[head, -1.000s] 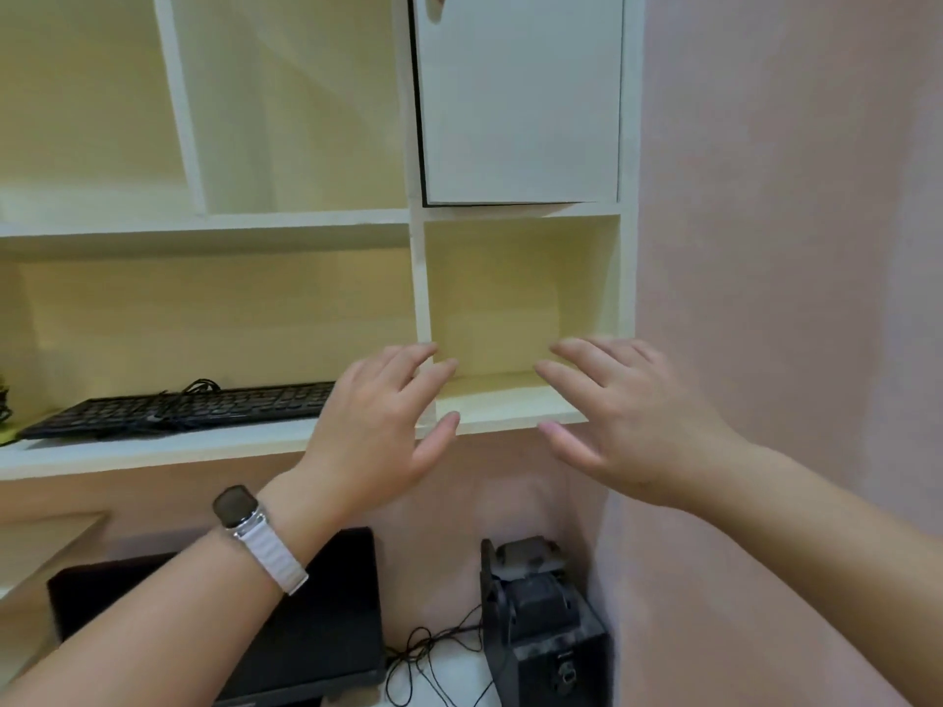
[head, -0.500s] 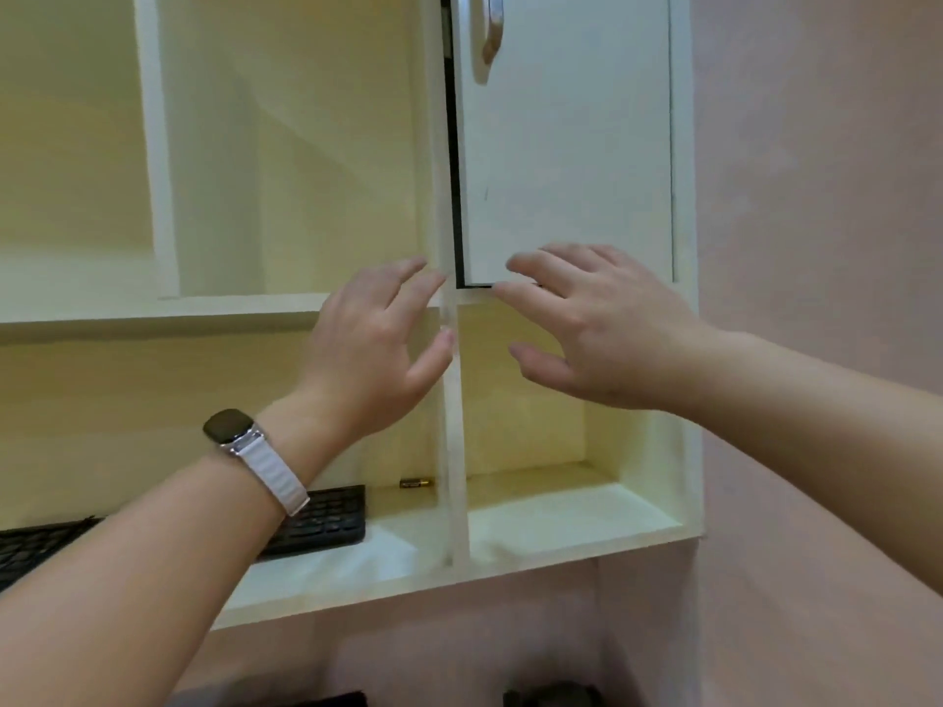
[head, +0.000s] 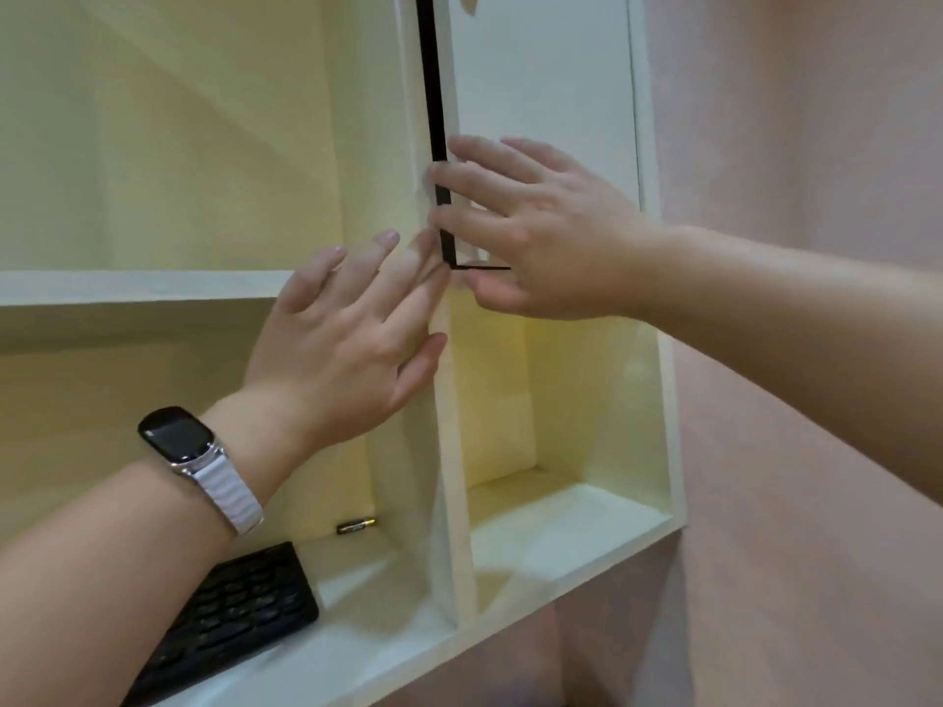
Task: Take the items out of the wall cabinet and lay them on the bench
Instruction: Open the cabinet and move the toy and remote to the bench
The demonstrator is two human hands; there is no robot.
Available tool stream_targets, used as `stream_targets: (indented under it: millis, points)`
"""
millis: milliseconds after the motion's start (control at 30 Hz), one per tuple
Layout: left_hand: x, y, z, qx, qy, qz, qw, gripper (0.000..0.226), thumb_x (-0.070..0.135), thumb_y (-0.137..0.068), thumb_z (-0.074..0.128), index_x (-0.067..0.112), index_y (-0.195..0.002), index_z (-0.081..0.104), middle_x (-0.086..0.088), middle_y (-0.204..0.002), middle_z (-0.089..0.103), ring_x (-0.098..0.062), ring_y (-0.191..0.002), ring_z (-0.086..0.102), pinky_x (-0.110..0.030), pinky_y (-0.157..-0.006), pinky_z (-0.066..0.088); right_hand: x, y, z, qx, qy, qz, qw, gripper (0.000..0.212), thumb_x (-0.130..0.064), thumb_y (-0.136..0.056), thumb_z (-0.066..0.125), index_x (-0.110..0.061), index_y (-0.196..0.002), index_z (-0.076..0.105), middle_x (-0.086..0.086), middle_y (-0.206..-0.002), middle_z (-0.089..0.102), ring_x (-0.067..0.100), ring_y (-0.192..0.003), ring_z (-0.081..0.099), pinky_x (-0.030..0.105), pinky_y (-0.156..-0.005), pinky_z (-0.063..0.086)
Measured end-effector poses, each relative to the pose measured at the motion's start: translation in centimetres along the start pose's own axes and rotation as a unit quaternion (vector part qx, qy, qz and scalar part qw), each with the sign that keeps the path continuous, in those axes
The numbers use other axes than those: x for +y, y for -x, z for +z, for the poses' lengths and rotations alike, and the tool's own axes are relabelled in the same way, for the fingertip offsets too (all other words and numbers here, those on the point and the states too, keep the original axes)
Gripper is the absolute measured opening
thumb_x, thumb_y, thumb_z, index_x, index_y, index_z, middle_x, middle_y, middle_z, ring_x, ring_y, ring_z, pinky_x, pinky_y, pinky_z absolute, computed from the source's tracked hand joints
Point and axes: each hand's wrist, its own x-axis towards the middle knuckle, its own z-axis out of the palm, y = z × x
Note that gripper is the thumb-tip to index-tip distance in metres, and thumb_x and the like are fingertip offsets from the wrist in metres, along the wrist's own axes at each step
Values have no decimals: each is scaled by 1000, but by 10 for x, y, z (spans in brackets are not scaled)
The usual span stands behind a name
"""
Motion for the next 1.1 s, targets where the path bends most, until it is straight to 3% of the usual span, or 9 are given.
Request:
stream_targets:
  millis: [200, 567, 800, 1000, 1100]
  points:
    - [7, 6, 13, 49, 4, -24, 999, 50, 43, -97, 41, 14, -137, 52, -4, -149, 45, -24, -136, 41, -38, -107, 23, 13, 2, -5, -14, 70, -49, 996, 46, -43, -95, 39, -10, -123, 54, 16, -142, 47, 34, -142, 29, 52, -114, 25]
    - [11, 6, 8, 20, -9, -36, 999, 51, 43, -97, 41, 15, -139, 51, -5, -152, 42, -27, -134, 45, -40, -107, 20, 27, 16, -44, -20, 115, -81, 990, 39, -37, -93, 39, -9, -116, 54, 17, -128, 53, 38, -131, 40, 50, -113, 28]
    - [17, 3, -8, -72, -3, -68, 995, 60, 50, -96, 35, 15, -143, 45, -5, -154, 37, -29, -138, 37, -43, -110, 19, 45, 44, -66, 7, 90, -67, 994, 37, -37, -91, 40, -10, -111, 57, 15, -126, 55, 35, -130, 42, 47, -111, 31]
    - [47, -12, -20, -186, 11, -151, 971, 71, 50, -86, 39, 8, -144, 38, -11, -158, 28, -33, -144, 22, -43, -115, -8, 70, 79, -79, 58, 56, -48, 996, 31, -32, -87, 49, -7, -103, 60, 16, -120, 60, 36, -125, 49, 46, -103, 38]
    - [54, -16, -28, -217, -1, -148, 965, 72, 47, -84, 39, 9, -145, 37, -14, -158, 27, -36, -143, 24, -47, -115, -6, 85, 99, -86, 75, 29, -46, 996, 28, -28, -86, 52, -5, -98, 60, 18, -115, 61, 38, -120, 52, 47, -98, 43]
